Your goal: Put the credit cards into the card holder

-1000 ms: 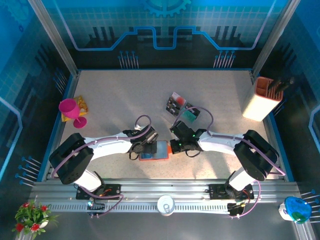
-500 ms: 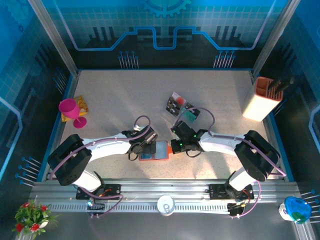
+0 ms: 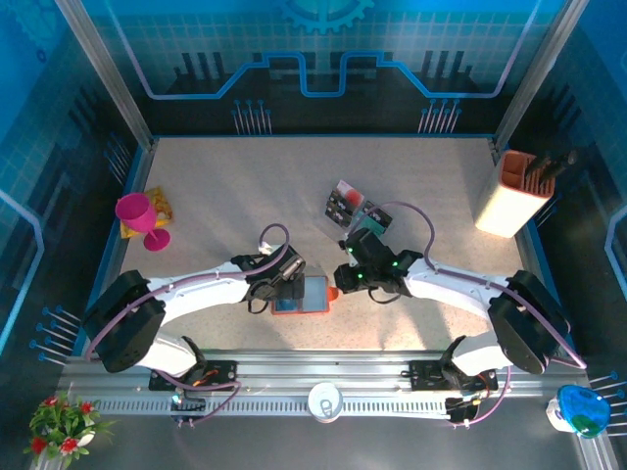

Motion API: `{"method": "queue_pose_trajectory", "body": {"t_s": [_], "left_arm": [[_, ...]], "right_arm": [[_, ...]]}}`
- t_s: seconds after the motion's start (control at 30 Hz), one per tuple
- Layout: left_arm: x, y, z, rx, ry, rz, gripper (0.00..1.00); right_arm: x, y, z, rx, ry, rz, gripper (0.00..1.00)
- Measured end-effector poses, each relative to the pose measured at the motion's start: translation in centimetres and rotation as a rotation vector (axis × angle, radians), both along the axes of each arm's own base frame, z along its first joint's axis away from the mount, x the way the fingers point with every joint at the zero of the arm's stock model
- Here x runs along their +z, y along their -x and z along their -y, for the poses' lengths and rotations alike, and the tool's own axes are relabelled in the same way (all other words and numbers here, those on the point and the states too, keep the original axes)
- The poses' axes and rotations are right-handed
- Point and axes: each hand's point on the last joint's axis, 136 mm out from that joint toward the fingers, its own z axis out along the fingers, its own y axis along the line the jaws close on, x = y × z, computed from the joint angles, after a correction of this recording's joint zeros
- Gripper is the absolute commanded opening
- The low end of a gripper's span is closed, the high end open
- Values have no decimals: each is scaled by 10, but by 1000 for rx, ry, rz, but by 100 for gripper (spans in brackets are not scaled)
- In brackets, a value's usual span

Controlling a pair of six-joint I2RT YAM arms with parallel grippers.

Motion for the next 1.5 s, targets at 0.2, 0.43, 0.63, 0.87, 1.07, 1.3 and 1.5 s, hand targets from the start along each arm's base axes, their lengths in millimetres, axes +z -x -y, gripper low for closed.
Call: {"method": "queue_pose_trajectory", "body": {"t_s": [0.2,0.43,0.63,0.87,1.07,1.3,1.5], "left_arm": [[0,0,1,-1,5,0,99],[1,-1,4,-3,17,4,99],[2,-4,6,-4,29,14,99],[2,-4,7,-4,34,18,99],[-2,0,4,-7,35,10,99],[-1,-1,6,-7,49,23,99],[-4,0,7,-11,69,27,99]], "right_arm": [[-5,-5,-18,27,-34,-35,0],[-25,-3,-26,42,-33,-90,0],[-30,-2,-37,60,-39,-102,0],[-40,-2,-47,70,-44,-127,0],[-50,-4,-58,76,-56,-153,0],[-50,-6,-62,63,-77,-158,0],[-49,-7,-64,57,-89,-159,0]]}}
